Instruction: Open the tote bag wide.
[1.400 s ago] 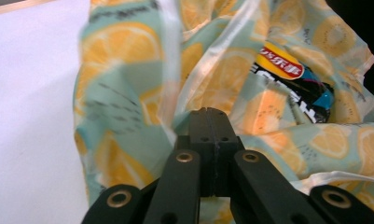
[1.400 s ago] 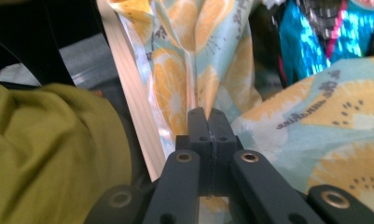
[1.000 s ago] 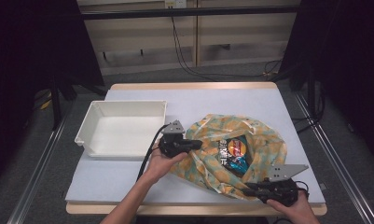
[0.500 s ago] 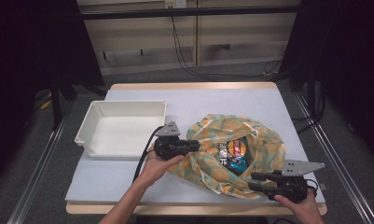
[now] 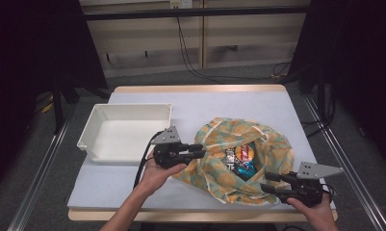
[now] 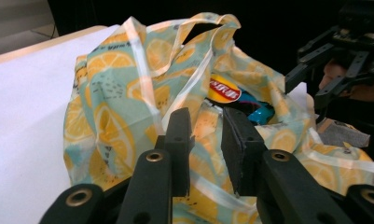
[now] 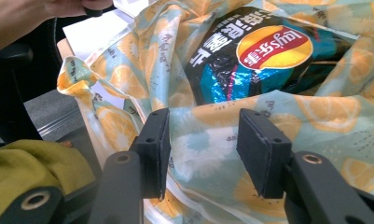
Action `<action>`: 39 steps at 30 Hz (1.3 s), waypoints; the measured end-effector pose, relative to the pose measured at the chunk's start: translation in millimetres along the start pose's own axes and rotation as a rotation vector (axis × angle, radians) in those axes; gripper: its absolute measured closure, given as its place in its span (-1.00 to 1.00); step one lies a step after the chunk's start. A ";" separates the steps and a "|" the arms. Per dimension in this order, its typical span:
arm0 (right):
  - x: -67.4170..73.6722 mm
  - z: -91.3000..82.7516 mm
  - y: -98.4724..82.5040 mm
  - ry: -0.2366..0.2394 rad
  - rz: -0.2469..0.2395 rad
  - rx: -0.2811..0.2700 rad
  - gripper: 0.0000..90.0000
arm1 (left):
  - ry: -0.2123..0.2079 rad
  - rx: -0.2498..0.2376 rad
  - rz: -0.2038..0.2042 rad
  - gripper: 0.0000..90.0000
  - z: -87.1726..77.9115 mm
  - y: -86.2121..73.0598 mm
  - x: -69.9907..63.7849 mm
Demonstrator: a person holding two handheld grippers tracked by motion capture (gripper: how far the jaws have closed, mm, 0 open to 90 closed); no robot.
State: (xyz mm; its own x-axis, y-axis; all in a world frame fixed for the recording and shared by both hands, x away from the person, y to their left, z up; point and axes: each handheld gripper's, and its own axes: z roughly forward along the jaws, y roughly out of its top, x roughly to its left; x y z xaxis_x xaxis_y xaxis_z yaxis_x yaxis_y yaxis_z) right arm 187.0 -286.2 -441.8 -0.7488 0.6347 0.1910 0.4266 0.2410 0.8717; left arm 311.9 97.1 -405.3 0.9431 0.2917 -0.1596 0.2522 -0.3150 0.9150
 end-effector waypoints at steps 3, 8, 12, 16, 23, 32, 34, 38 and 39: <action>-0.6 -0.1 -0.2 -0.003 0.000 -0.001 0.21 | -0.032 -0.009 0.021 0.79 -0.1 1.8 -2.2; -2.6 -0.8 -0.9 -0.015 0.001 -0.002 0.21 | -0.061 0.008 0.039 0.88 6.6 3.0 -8.3; -4.5 -2.8 -1.1 -0.025 0.008 -0.009 0.21 | -0.090 0.008 0.045 0.87 13.6 5.5 -14.4; -5.2 -4.4 -0.7 -0.032 0.008 -0.011 0.19 | -0.120 0.029 0.056 0.86 25.0 7.7 -21.8; -6.4 -4.7 -0.9 -0.042 0.006 -0.008 0.19 | -0.158 0.058 0.075 0.86 44.2 11.9 -30.3; -7.8 -6.1 0.3 -0.053 0.006 -0.014 0.17 | -0.191 0.076 0.112 0.84 60.9 25.3 -41.9; -8.0 -6.7 0.4 -0.058 0.006 -0.017 0.16 | -0.200 0.080 0.113 0.84 65.2 28.9 -45.1; -8.7 -8.2 0.4 -0.069 0.007 -0.017 0.15 | -0.207 0.095 0.119 0.83 73.9 29.8 -46.8; -9.0 -8.5 0.3 -0.068 0.007 -0.019 0.15 | -0.214 0.104 0.122 0.81 76.5 28.9 -46.7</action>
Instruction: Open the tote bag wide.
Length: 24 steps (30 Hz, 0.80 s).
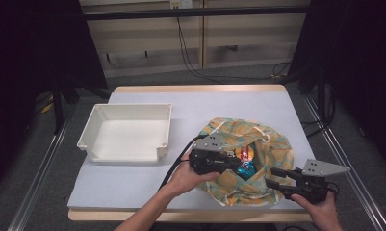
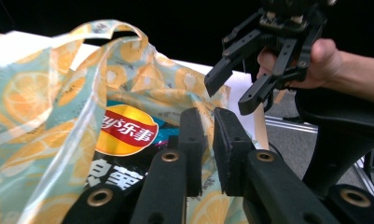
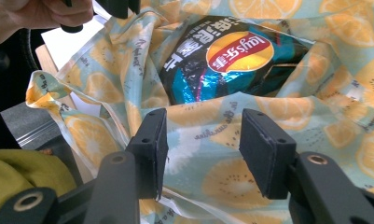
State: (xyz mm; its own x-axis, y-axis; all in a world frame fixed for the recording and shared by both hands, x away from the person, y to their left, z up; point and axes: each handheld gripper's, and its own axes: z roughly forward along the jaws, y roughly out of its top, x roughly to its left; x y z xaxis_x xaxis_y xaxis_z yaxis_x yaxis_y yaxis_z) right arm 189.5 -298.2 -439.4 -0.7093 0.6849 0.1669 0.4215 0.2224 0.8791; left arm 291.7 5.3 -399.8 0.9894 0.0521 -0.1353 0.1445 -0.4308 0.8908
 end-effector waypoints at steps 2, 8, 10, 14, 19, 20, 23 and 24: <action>-0.4 -0.5 -0.1 -0.004 0.000 0.001 0.15 | -0.001 0.015 0.003 0.80 5.1 -1.5 1.2; -1.7 -1.1 -0.4 -0.017 0.005 0.000 0.08 | 0.007 0.050 -0.003 0.75 18.2 -2.1 7.9; -2.5 -0.4 -0.5 -0.036 -0.001 0.004 0.04 | 0.006 0.069 -0.001 0.73 21.5 -0.4 9.6; -3.4 5.2 -0.7 -0.034 0.000 0.028 0.01 | 0.003 0.089 -0.001 0.71 30.3 2.8 10.8; -2.8 11.9 0.0 -0.032 -0.011 0.046 -0.04 | 0.014 0.139 -0.003 0.62 42.0 -4.7 14.6; -2.9 13.0 -0.2 -0.034 -0.013 0.050 -0.05 | 0.017 0.148 0.005 0.61 44.2 -7.1 15.5; -4.2 17.1 -2.6 -0.034 -0.010 0.064 -0.07 | 0.025 0.157 0.008 0.50 46.6 -11.7 15.1; -4.3 18.8 -3.7 -0.034 -0.009 0.073 -0.07 | 0.026 0.154 0.014 0.47 47.1 -12.0 14.7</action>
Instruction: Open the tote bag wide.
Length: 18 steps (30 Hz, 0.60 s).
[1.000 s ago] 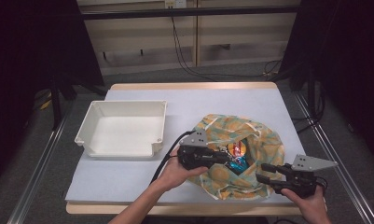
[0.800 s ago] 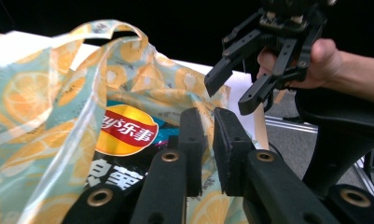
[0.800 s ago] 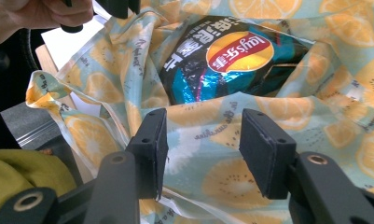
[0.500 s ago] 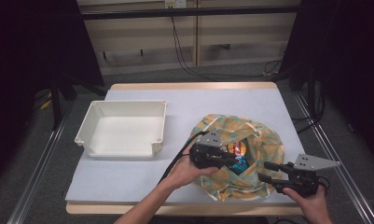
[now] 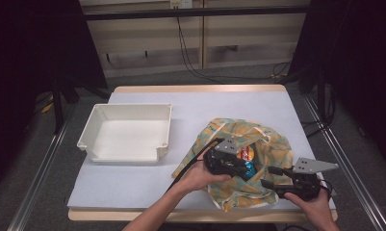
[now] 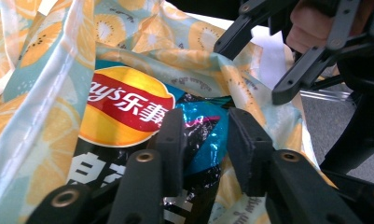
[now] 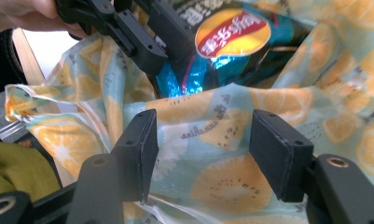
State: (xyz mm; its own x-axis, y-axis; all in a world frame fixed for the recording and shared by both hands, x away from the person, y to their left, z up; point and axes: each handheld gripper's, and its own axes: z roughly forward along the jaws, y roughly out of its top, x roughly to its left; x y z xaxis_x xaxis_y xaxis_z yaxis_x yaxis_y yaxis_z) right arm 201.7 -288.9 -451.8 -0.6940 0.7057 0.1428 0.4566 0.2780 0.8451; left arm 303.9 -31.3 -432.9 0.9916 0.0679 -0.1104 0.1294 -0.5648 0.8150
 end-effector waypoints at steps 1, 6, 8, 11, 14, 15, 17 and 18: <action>-0.1 1.8 -0.8 -0.002 -0.003 0.008 -0.08 | 0.005 0.004 0.007 0.43 0.5 0.2 -0.6; 2.0 7.9 -3.3 -0.003 -0.023 0.050 0.20 | 0.004 0.019 0.038 0.25 2.7 4.6 -4.2; 3.2 8.8 -4.7 -0.002 -0.027 0.060 0.43 | 0.005 0.012 0.043 0.25 3.3 7.9 -6.8; 2.5 6.3 -6.2 0.016 -0.027 0.057 0.87 | -0.010 0.006 0.054 0.33 5.2 13.3 -8.2; 0.9 1.7 -7.6 0.028 -0.013 0.049 1.00 | -0.004 0.031 0.075 0.41 9.9 15.4 -7.6; 0.6 0.8 -8.1 0.028 -0.011 0.052 1.00 | 0.005 0.030 0.078 0.41 13.0 15.0 -6.2; 1.0 -0.2 -9.9 0.029 -0.015 0.063 1.00 | 0.015 0.038 0.082 0.41 15.3 14.0 -5.0; 1.8 -0.9 -11.1 0.027 -0.016 0.076 1.00 | 0.014 0.040 0.076 0.39 16.1 13.7 -4.8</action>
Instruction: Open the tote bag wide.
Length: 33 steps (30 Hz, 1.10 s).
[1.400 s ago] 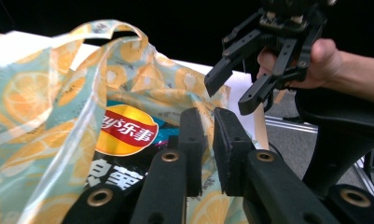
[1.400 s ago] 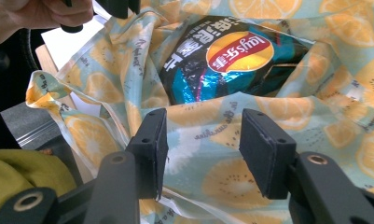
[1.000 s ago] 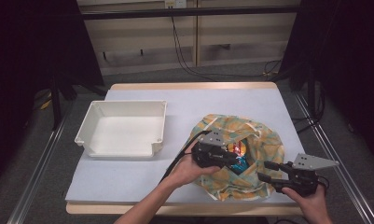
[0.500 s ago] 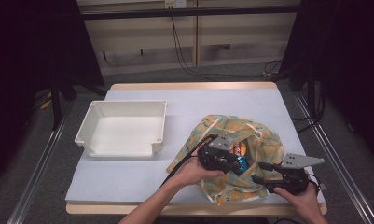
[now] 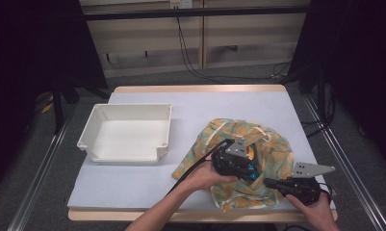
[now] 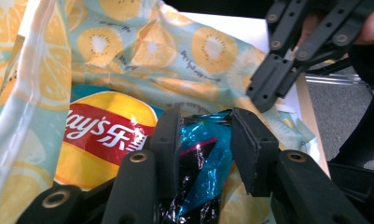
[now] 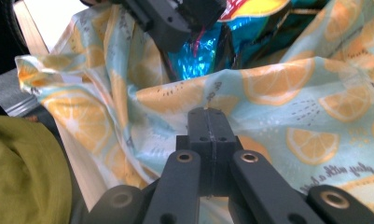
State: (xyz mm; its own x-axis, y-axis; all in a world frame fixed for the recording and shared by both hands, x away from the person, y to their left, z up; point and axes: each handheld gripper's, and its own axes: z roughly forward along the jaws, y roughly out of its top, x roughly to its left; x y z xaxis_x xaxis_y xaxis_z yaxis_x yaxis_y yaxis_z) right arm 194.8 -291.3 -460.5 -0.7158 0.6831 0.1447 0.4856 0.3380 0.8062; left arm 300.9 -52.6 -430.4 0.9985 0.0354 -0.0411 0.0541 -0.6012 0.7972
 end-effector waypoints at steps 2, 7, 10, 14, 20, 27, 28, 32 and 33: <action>0.6 -0.5 -2.6 -0.009 -0.005 0.017 1.00 | 0.012 0.021 0.015 0.35 1.0 -0.1 -0.5; -0.7 0.2 -8.2 -0.008 0.004 0.046 1.00 | 0.012 0.052 0.037 0.23 10.5 -4.7 0.4; -0.4 0.9 -9.4 -0.010 -0.002 0.049 1.00 | 0.029 0.082 0.060 0.15 15.4 -6.2 -2.6; -1.2 0.9 -9.6 -0.009 0.006 0.047 1.00 | 0.044 0.102 0.095 0.10 19.7 -6.5 -5.2; -2.3 0.8 -10.1 -0.009 0.010 0.045 1.00 | 0.068 0.150 0.135 0.04 24.7 -7.6 -7.5; -3.5 2.2 -9.4 -0.003 0.007 0.043 1.00 | 0.112 0.177 0.175 0.07 29.5 -9.5 -11.5; -3.3 2.4 -9.4 -0.004 0.009 0.046 1.00 | 0.109 0.176 0.176 0.08 29.8 -10.0 -11.8; -3.8 3.7 -8.8 -0.002 0.009 0.047 1.00 | 0.131 0.195 0.196 0.16 30.2 -9.7 -13.3; -4.0 4.0 -8.7 -0.001 0.009 0.048 1.00 | 0.131 0.191 0.186 0.20 30.5 -10.0 -13.4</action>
State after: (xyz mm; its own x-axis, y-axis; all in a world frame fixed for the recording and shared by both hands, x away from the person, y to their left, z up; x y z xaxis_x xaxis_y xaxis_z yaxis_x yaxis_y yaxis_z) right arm 195.4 -294.3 -470.4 -0.7106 0.6872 0.1511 0.5156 0.3625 0.7763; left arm 287.1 -71.4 -456.2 0.9831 0.0061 0.1828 -0.1173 -0.7460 0.6556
